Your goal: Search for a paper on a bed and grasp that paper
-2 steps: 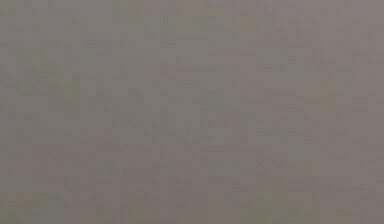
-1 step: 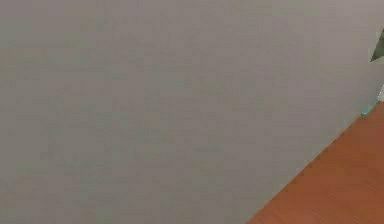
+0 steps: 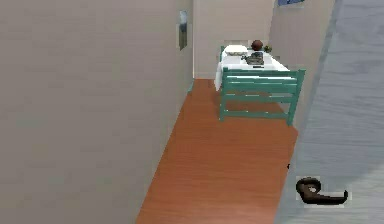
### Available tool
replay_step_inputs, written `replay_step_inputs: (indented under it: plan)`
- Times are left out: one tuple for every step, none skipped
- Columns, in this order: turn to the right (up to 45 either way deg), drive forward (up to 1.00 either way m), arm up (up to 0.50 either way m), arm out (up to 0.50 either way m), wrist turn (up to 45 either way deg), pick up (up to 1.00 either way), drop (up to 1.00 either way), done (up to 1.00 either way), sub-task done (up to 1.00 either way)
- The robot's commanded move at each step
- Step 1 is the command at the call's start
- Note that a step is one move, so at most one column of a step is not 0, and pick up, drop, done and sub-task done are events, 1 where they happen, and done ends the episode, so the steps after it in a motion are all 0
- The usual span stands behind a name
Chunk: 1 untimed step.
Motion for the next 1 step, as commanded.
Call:
replay_step_inputs:
  plan:
    - [0.0,0.45,0.0,0.0,0.0,0.0,0.0,0.0,0.0]
